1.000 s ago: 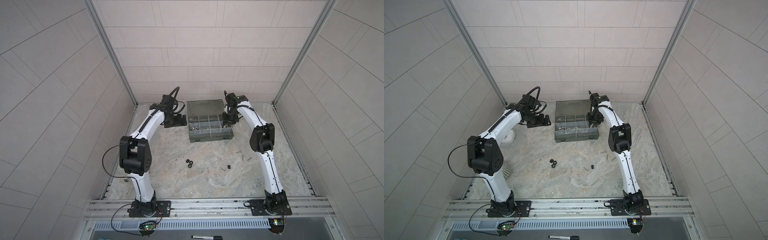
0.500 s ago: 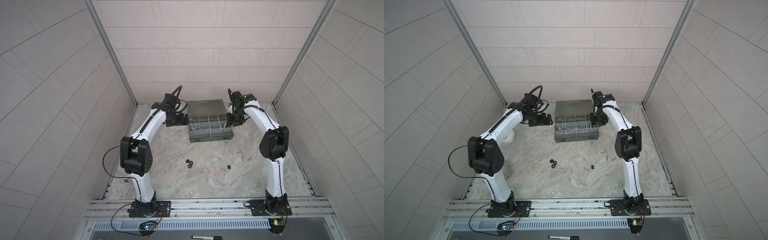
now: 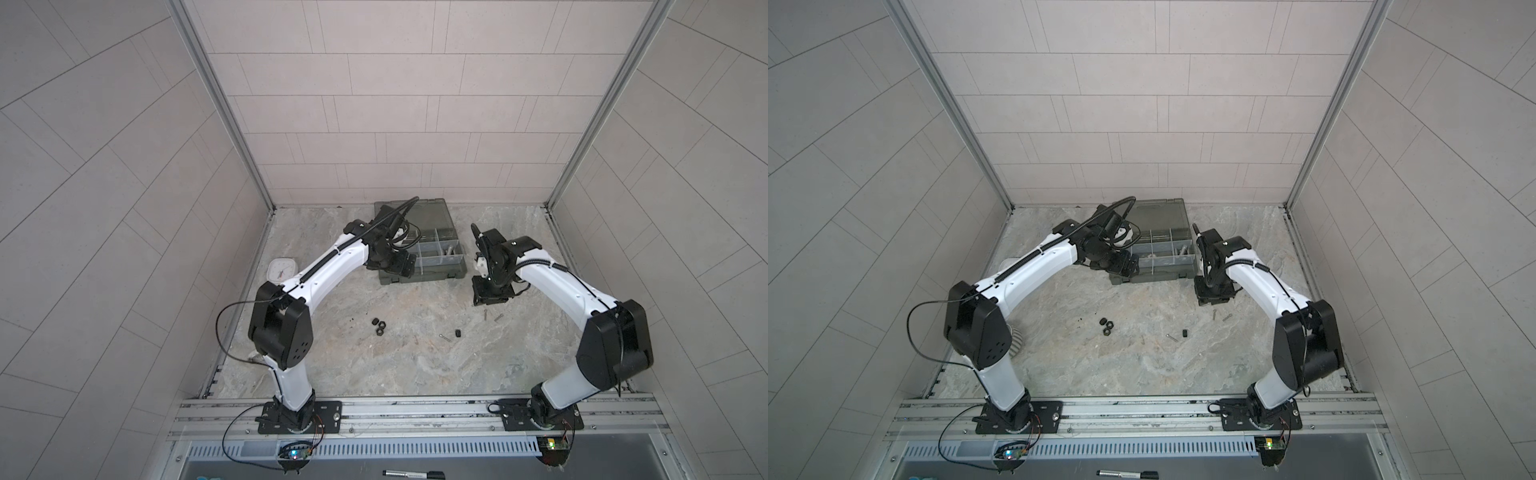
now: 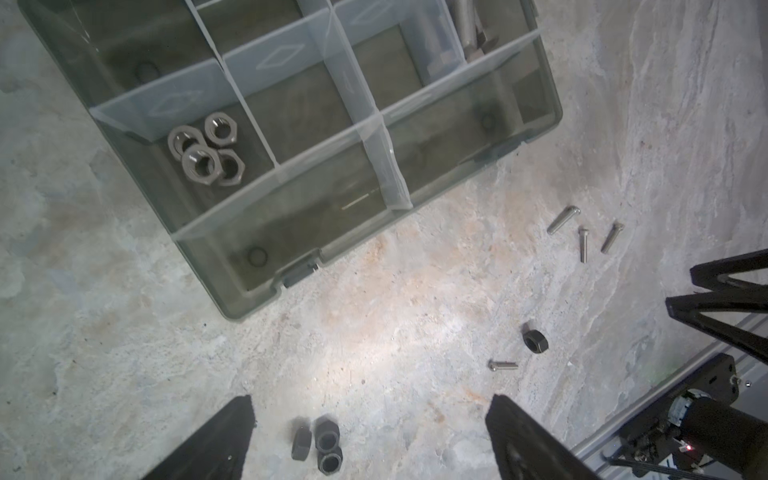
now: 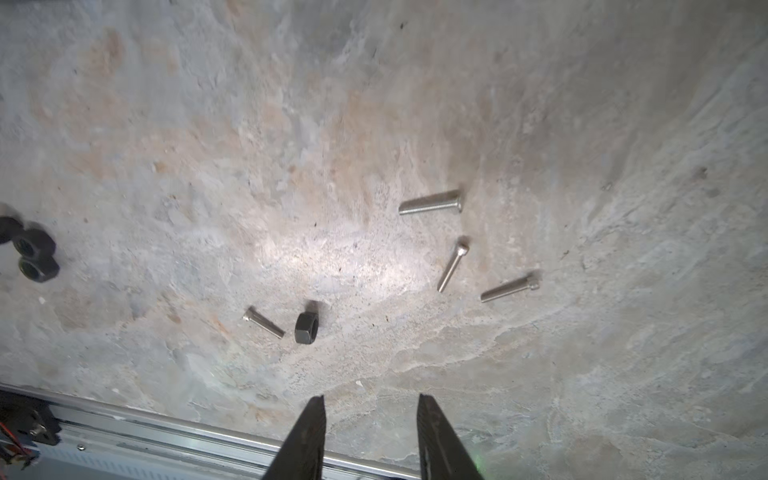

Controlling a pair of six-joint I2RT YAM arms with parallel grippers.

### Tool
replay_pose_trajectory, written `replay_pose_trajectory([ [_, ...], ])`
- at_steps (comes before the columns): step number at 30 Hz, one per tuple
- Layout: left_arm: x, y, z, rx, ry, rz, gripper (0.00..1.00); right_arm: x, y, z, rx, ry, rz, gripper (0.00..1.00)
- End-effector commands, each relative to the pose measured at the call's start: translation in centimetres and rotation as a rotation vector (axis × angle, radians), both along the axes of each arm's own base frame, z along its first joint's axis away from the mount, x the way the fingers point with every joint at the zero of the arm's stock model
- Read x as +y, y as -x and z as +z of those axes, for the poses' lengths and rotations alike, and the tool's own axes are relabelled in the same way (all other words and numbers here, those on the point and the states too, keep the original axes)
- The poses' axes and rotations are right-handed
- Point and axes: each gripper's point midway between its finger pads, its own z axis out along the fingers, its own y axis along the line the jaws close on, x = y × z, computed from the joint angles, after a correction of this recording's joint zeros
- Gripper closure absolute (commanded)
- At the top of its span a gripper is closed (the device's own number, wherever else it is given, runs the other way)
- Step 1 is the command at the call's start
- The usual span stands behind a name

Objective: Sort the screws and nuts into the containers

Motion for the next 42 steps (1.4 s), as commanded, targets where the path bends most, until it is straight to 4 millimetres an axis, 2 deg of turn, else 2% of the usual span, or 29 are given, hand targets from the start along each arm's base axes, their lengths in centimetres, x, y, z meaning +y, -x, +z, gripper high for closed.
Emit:
replay_pose_trajectory([
  [1, 1.7, 2.1, 1.0, -0.015, -0.026, 0.055, 0.05, 1.0, 1.0, -0.2, -0.032, -0.014, 0.005, 0.66],
  [11, 6.0, 6.8, 2.6, -0.064, -0.026, 0.159, 0.04, 3.6, 2.8, -2.5, -0.032, -0.033, 0.041, 0.67],
  [20, 8.4, 9.3, 2.4, -0.072, -0.047, 0.21, 0.04, 5.0, 3.4, -4.6, 0.005, -0.022, 0.068, 0.65],
  [30, 8.9, 9.4, 2.4, -0.089, -0.054, 0.219, 0.03, 5.1, 3.7, -7.1, 0.061, 0.009, 0.084, 0.6],
  [36, 8.8, 9.1, 2.6, -0.099, -0.056, 0.213, 0.03, 5.4, 3.6, -8.0, 0.081, 0.006, 0.089, 0.6],
  [42, 8.6, 8.6, 2.6, -0.108, -0.064, 0.208, 0.03, 5.5, 3.7, -8.9, 0.102, 0.014, 0.092, 0.65],
])
